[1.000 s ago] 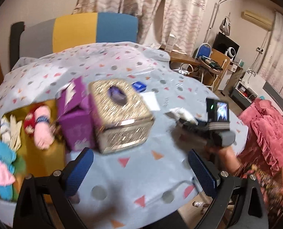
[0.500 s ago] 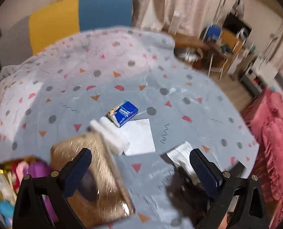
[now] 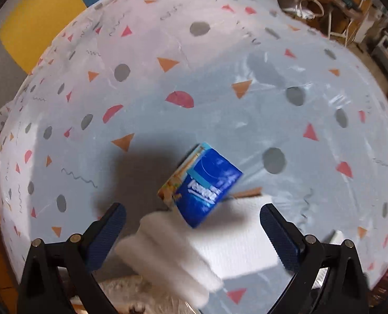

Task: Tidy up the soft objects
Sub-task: 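Grasp the blue tissue pack with the left tool while the right holds the packet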

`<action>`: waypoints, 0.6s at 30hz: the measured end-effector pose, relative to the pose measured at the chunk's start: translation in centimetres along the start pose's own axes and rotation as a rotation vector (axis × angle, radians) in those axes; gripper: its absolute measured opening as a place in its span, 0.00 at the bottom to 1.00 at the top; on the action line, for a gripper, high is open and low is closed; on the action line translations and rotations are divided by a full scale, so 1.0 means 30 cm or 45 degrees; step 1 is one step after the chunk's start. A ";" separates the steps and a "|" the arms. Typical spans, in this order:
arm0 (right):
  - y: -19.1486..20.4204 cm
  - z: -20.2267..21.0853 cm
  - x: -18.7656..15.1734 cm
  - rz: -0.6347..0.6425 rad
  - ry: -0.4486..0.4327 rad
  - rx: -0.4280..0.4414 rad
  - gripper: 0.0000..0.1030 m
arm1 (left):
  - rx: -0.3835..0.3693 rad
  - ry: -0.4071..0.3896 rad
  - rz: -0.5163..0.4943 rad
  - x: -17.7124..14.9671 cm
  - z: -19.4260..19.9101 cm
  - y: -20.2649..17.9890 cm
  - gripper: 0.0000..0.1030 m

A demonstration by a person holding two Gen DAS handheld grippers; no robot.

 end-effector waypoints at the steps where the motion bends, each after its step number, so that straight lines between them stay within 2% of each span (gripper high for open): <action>1: 0.000 0.000 -0.001 -0.001 -0.001 0.001 0.62 | 0.004 0.003 -0.022 0.007 -0.011 -0.009 1.00; 7: -0.003 0.003 -0.004 -0.012 -0.011 0.015 0.62 | 0.097 -0.018 -0.157 0.038 -0.069 -0.052 1.00; 11: -0.004 0.004 -0.004 -0.015 -0.014 0.017 0.62 | 0.096 -0.009 -0.186 0.038 -0.105 -0.062 0.96; 13: -0.004 0.004 -0.004 -0.015 -0.014 0.018 0.62 | 0.058 0.006 -0.200 0.032 -0.116 -0.073 0.81; 15: -0.006 0.003 -0.003 -0.018 -0.016 0.020 0.62 | 0.063 0.024 -0.231 0.017 -0.132 -0.091 0.77; 18: -0.006 0.003 -0.003 -0.019 -0.019 0.021 0.62 | 0.066 -0.042 -0.265 0.006 -0.106 -0.112 0.60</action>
Point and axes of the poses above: each gripper's, at about its wrist camera, not at the fingertips, and z roughly against the way its jaws point, y to its left, x to its top, the point moved 2 cm from there along -z, roughly the way its jaws point, and after that the axes turned 10 degrees about x, right-handed, at the moved point
